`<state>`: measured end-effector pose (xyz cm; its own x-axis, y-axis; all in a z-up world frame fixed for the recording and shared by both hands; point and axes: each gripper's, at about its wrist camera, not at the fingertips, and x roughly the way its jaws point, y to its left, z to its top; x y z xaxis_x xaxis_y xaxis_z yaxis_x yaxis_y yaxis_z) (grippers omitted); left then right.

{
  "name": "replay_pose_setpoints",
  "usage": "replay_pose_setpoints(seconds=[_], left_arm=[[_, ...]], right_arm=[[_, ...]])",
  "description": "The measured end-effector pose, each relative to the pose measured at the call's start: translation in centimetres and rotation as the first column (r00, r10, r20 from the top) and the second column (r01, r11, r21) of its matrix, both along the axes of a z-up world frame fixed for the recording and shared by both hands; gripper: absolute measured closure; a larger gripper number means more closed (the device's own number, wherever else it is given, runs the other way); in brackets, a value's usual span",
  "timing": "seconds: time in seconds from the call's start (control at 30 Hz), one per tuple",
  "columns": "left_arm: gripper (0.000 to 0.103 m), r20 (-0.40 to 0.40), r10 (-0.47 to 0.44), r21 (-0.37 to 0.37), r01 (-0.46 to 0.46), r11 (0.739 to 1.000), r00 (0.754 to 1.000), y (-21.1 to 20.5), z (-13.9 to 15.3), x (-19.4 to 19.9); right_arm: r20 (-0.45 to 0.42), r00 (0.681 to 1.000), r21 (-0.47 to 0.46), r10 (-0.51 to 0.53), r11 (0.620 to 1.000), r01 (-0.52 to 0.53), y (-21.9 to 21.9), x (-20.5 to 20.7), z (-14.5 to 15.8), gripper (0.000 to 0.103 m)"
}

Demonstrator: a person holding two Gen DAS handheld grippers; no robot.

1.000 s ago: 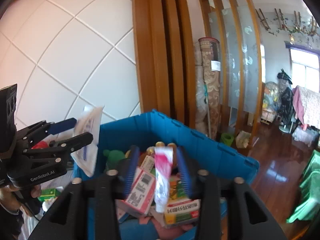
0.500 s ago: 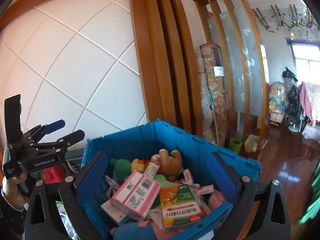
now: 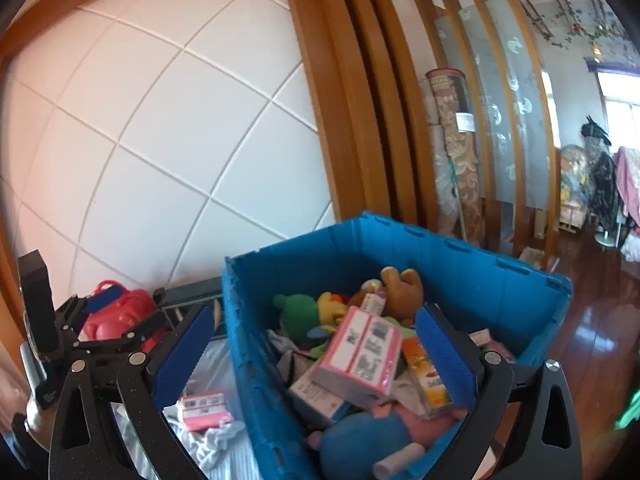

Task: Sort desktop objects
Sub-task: 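Bring both open tools back over the items on the bed, then grasp the white plush toy with the left tool while the right reaches for the pink tissue pack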

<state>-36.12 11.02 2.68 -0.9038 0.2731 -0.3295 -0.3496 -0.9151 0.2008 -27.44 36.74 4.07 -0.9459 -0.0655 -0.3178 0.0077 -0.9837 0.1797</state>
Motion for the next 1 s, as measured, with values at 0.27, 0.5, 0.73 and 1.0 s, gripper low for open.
replay_pose_setpoints(seconds=[0.27,0.5,0.73,1.0], left_arm=[[0.014,0.043,0.177,-0.063,-0.174,0.983,0.983,-11.6,-4.1,0.9],[0.014,0.068,0.390,-0.128,-0.380,0.916,0.918,-22.2,-7.3,-0.5],[0.014,0.194,0.447,-0.133,-0.428,0.894,0.873,-26.6,-12.5,-2.2],[0.014,0.368,0.434,-0.127,-0.417,0.900,0.823,-27.9,-19.1,-5.6]], right_arm=[[0.062,0.991,-0.012,0.116,0.993,-0.115,-9.8,-2.0,-2.7,0.001],[0.196,0.960,-0.032,0.202,0.979,-0.199,-15.8,-6.9,-8.3,0.000],[0.378,0.869,-0.049,0.320,0.944,-0.326,-21.2,-14.3,-15.4,0.000],[0.628,0.681,0.002,0.377,0.874,-0.486,-28.8,-21.8,-25.4,0.001]])
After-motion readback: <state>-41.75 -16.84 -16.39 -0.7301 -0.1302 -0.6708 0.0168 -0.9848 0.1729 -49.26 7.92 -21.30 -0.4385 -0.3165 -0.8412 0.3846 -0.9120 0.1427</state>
